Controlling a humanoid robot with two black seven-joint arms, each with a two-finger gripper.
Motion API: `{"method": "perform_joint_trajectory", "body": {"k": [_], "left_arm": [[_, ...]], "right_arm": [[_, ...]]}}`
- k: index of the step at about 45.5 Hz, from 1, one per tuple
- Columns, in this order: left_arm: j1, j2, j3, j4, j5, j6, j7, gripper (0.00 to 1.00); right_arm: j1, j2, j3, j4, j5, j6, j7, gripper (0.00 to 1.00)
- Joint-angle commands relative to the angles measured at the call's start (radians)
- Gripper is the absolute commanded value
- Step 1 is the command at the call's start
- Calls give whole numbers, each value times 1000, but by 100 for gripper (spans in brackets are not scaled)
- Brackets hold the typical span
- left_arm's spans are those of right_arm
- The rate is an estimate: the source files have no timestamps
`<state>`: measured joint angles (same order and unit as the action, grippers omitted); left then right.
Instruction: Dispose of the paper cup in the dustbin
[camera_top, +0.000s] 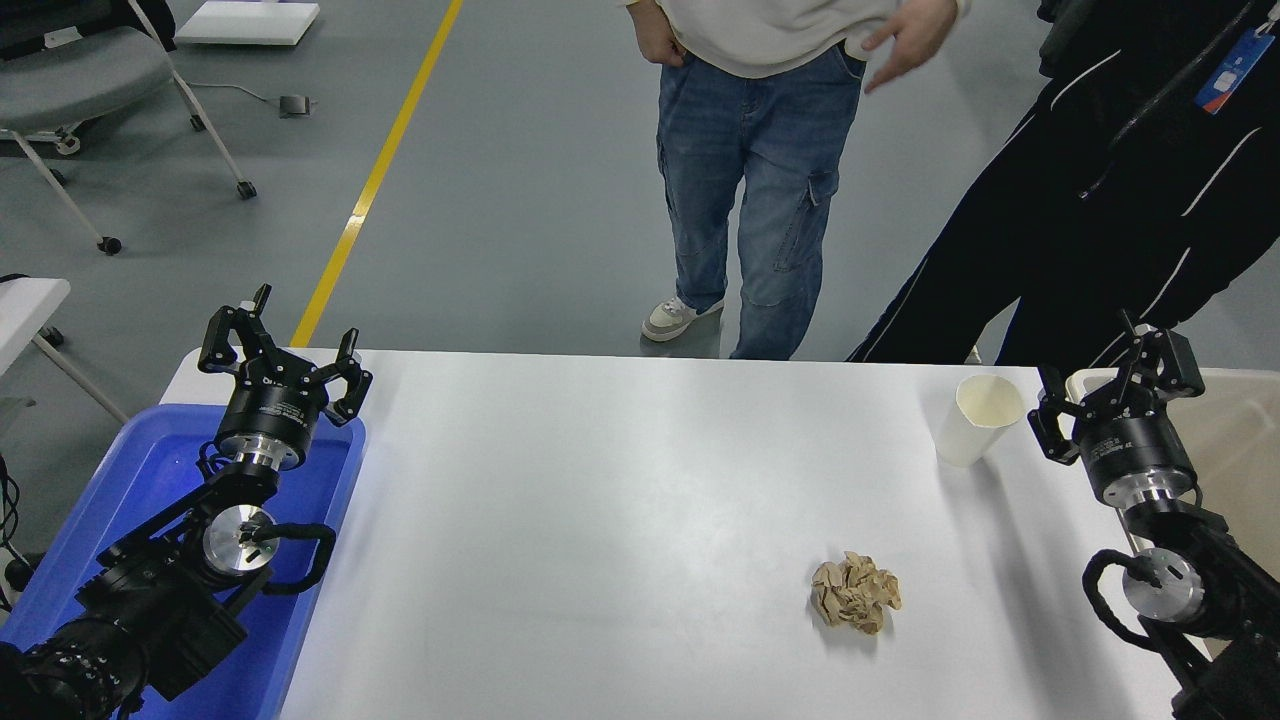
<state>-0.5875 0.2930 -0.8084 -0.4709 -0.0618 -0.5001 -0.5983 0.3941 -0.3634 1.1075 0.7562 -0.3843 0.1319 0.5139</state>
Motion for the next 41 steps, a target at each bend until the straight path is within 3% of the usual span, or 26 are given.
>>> {"method": "perform_joint_trajectory", "body": {"k": [1, 41], "left_arm": [[0, 0, 1, 0, 0, 0, 0, 100], [0, 0, 1, 0, 0, 0, 0, 100]], "right_arm": [[0, 0, 0, 0, -1, 0, 0, 99], [-4, 0, 5, 6, 10, 0, 14, 99]]}}
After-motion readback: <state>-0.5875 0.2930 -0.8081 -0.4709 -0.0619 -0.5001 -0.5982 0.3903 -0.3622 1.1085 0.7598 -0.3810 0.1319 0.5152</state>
